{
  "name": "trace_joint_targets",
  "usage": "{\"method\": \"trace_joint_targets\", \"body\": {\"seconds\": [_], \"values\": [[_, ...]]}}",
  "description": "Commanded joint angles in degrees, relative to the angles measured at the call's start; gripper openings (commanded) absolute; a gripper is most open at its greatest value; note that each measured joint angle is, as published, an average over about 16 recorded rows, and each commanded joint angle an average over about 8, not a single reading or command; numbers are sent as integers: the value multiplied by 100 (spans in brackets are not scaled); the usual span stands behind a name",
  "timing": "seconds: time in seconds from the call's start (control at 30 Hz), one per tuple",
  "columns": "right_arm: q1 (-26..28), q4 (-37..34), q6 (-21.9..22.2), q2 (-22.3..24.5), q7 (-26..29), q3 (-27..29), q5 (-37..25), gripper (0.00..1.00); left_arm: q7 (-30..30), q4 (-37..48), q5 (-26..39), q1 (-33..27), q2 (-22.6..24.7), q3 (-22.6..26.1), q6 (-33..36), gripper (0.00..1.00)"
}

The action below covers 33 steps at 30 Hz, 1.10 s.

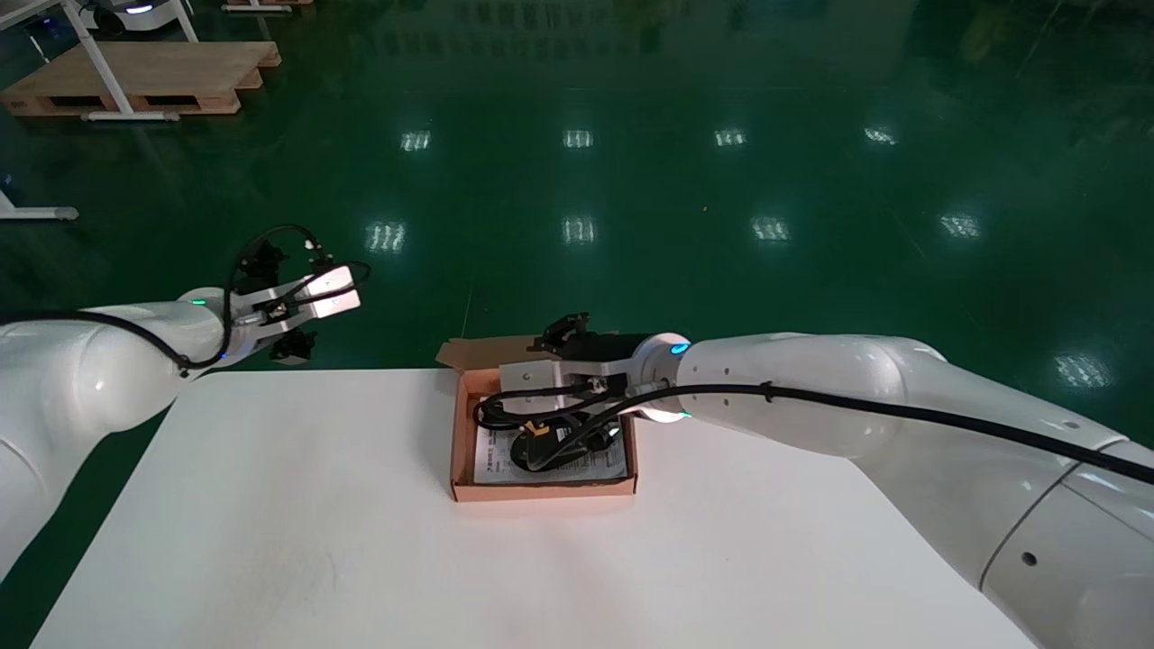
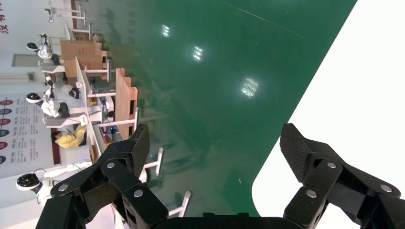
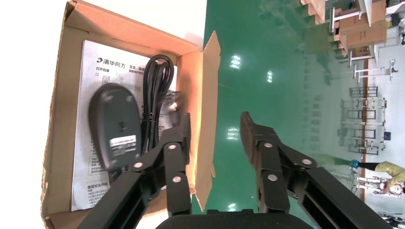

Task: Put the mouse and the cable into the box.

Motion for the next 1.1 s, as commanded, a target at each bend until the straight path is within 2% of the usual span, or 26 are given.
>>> {"method": "trace_joint_targets", "body": {"seconds": [0.03, 0.17, 1.1], "values": [[7, -8, 0, -6, -5, 2, -11, 100, 0, 8, 9, -5, 5, 5, -8, 100], [-181, 167, -276, 209, 88, 301, 215, 100, 29, -334, -382, 186, -201, -224, 335, 100], [-1948, 1817, -2912, 2250, 972, 3148, 2364, 100, 306, -3565, -4080, 1984, -2149, -2389, 3583, 100]]}}
